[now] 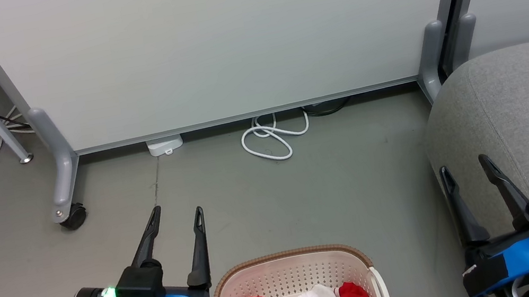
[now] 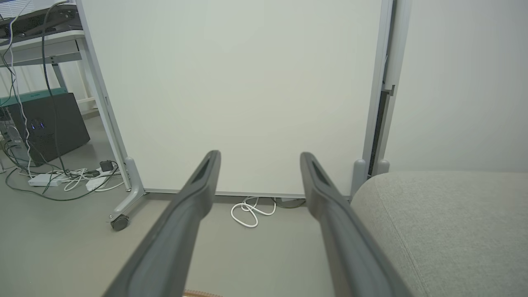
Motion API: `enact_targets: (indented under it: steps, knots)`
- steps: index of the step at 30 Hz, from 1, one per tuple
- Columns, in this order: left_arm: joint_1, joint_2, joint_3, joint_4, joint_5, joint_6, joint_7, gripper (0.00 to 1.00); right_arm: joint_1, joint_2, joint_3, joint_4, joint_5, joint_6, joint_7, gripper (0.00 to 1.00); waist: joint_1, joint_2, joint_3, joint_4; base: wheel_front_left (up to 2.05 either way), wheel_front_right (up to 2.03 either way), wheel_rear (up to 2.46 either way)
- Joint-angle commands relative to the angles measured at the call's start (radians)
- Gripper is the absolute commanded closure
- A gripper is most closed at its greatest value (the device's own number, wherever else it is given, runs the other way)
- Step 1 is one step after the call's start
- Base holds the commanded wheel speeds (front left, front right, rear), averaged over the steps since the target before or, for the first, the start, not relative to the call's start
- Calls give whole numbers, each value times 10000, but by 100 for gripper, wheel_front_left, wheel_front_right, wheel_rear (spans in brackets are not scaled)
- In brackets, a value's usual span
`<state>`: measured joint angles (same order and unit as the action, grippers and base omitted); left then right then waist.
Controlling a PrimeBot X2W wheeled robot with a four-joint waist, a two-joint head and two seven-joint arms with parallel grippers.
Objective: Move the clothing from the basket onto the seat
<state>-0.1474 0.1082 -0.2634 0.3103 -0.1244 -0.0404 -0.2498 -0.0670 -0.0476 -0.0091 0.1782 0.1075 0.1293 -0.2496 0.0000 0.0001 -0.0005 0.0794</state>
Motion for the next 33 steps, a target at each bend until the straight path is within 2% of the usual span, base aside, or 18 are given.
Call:
enact_targets:
  steps: [1,6,17,33]
  knots:
    - [-166,-6,-21,31,224,-21,-107,0,99,-46,-18,22,-194,24,-105,0,0,-1,0,8,0,0,0]
    - [-167,-45,-18,160,484,-100,-172,0,105,-46,-61,101,-473,24,-177,0,0,-1,-27,31,0,0,0]
    - [-129,-219,277,344,65,-381,-169,0,104,-46,-77,263,206,24,-168,0,0,-1,-79,80,0,0,0]
    - [-96,-343,482,465,150,-561,-169,0,62,-45,-32,414,312,24,-168,0,0,-1,-95,67,0,0,0]
